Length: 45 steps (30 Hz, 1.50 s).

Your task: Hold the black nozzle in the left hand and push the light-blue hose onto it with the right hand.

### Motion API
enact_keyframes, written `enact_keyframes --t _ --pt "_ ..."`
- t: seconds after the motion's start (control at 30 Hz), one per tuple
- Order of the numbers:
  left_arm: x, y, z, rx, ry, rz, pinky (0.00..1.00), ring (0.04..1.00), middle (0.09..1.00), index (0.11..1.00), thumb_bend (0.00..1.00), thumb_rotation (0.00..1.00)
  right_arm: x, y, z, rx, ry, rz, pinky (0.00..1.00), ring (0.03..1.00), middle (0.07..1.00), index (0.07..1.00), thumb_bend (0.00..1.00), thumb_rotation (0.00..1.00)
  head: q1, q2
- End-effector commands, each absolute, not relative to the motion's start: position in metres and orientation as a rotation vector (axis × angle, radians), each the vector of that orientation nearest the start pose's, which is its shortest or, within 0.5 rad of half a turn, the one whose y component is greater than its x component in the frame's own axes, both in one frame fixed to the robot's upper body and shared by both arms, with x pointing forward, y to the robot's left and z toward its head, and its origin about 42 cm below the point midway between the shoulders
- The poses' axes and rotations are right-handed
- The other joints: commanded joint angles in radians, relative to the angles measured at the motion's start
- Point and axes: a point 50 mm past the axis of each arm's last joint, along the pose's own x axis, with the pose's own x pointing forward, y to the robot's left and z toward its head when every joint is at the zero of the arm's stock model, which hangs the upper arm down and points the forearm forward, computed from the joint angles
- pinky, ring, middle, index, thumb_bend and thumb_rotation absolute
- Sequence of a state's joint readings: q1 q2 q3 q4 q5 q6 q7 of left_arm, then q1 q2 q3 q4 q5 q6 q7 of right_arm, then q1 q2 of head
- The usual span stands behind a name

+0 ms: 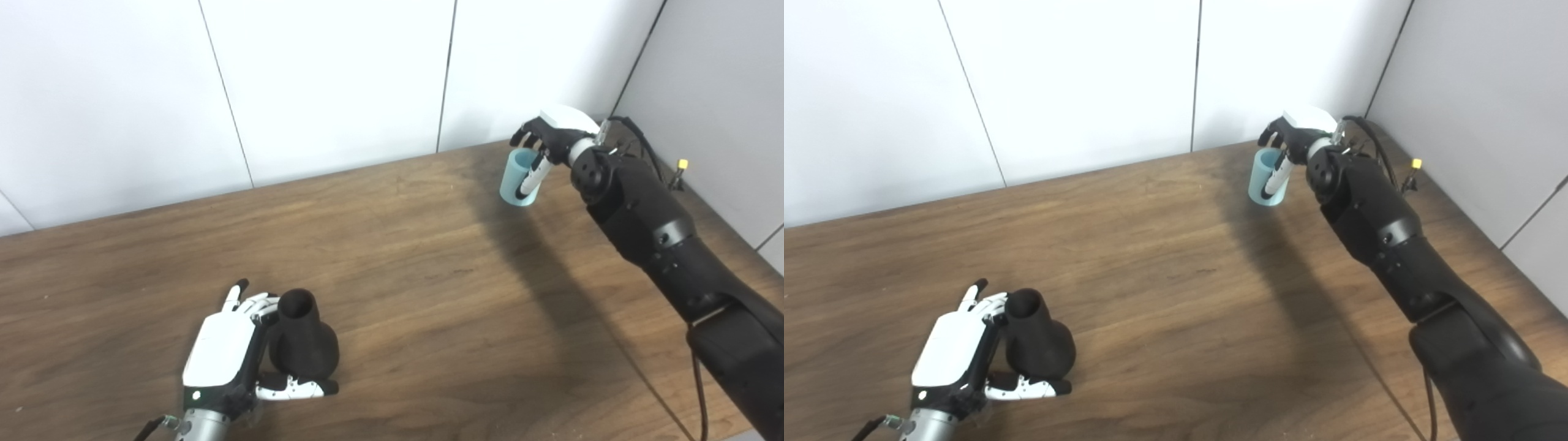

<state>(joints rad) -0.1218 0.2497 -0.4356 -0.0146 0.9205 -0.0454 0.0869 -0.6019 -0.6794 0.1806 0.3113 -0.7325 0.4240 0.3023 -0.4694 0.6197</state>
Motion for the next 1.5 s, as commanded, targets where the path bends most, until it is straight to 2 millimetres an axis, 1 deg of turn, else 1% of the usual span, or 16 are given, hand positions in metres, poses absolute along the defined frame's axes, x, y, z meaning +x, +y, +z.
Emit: enact_keyframes --t 0.0,0.03,0.1,0.13,0.17,0.2,0.27,0.4,0.47,0.7,0.8,1.03,1.13,1.3,1.33,1.47 --pt "0.283 0.172 0.096 1.177 -0.294 -0.374 1.0 0.822 0.742 0.483 0.52 0.05 0.454 -0.417 0.298 -1.348 0.206 -0.234 0.4 0.528 0.631 0.57 0.64 0.1 0.001 0.001" --pt "0.283 0.172 0.096 1.179 -0.293 -0.374 1.0 0.823 0.742 0.483 0.52 0.05 0.454 -0.418 0.297 -1.339 0.199 -0.241 0.38 0.516 0.615 0.531 0.58 0.12 0.001 0.002" --pt "0.283 0.172 0.096 1.178 -0.293 -0.373 1.0 0.823 0.742 0.483 0.52 0.05 0.453 -0.418 0.295 -1.325 0.179 -0.257 0.37 0.506 0.596 0.497 0.53 0.13 -0.001 0.004" --pt "0.283 0.173 0.096 1.177 -0.292 -0.374 1.0 0.823 0.742 0.483 0.52 0.05 0.453 -0.418 0.294 -1.316 0.167 -0.26 0.37 0.504 0.593 0.492 0.53 0.13 -0.001 0.005" --pt "0.283 0.173 0.097 1.176 -0.294 -0.376 1.0 0.825 0.743 0.483 0.52 0.05 0.453 -0.418 0.292 -1.307 0.149 -0.261 0.35 0.488 0.558 0.479 0.53 0.07 -0.002 0.006" --pt "0.283 0.173 0.097 1.175 -0.295 -0.377 1.0 0.824 0.743 0.483 0.52 0.05 0.453 -0.418 0.291 -1.3 0.137 -0.261 0.34 0.459 0.524 0.478 0.53 0.03 0.0 0.008" --pt "0.283 0.173 0.098 1.177 -0.298 -0.378 1.0 0.823 0.742 0.483 0.52 0.05 0.452 -0.418 0.288 -1.293 0.121 -0.258 0.32 0.429 0.5 0.481 0.53 0.01 0.003 0.01" --pt "0.282 0.173 0.099 1.177 -0.298 -0.376 1.0 0.822 0.741 0.483 0.52 0.05 0.451 -0.415 0.283 -1.27 0.11 -0.25 0.28 0.35 0.443 0.522 0.53 0.0 0.006 0.013" --pt "0.282 0.173 0.098 1.178 -0.297 -0.375 1.0 0.821 0.741 0.483 0.52 0.05 0.451 -0.414 0.282 -1.267 0.111 -0.244 0.27 0.345 0.436 0.525 0.52 0.0 0.003 0.015" --pt "0.283 0.173 0.098 1.178 -0.294 -0.374 1.0 0.817 0.74 0.483 0.52 0.05 0.451 -0.415 0.277 -1.29 0.118 -0.217 0.33 0.385 0.441 0.516 0.53 0.0 0.01 0.015" --pt "0.283 0.173 0.098 1.177 -0.295 -0.373 1.0 0.818 0.739 0.482 0.52 0.05 0.449 -0.414 0.278 -1.275 0.106 -0.222 0.32 0.374 0.434 0.522 0.53 0.0 0.011 0.016" --pt "0.283 0.173 0.099 1.174 -0.306 -0.376 1.0 0.818 0.738 0.482 0.52 0.05 0.44 -0.4 0.294 -1.26 0.05 -0.259 0.25 0.333 0.416 0.529 0.52 0.0 0.016 0.019" --pt "0.283 0.172 0.099 1.176 -0.314 -0.374 1.0 0.814 0.734 0.482 0.52 0.05 0.435 -0.392 0.302 -1.267 0.017 -0.253 0.26 0.342 0.422 0.53 0.52 0.0 0.023 0.023" --pt "0.283 0.171 0.1 1.183 -0.309 -0.379 1.0 0.818 0.736 0.483 0.52 0.05 0.422 -0.369 0.322 -1.272 -0.066 -0.221 0.27 0.365 0.434 0.531 0.52 0.0 0.039 0.027" --pt "0.283 0.171 0.1 1.184 -0.309 -0.379 1.0 0.819 0.737 0.483 0.52 0.05 0.42 -0.365 0.325 -1.274 -0.086 -0.213 0.29 0.369 0.438 0.531 0.52 0.0 0.039 0.027" --pt "0.283 0.169 0.099 1.182 -0.304 -0.381 1.0 0.821 0.739 0.482 0.52 0.05 0.408 -0.348 0.338 -1.291 -0.145 -0.191 0.33 0.379 0.454 0.529 0.52 0.0 0.066 0.023"
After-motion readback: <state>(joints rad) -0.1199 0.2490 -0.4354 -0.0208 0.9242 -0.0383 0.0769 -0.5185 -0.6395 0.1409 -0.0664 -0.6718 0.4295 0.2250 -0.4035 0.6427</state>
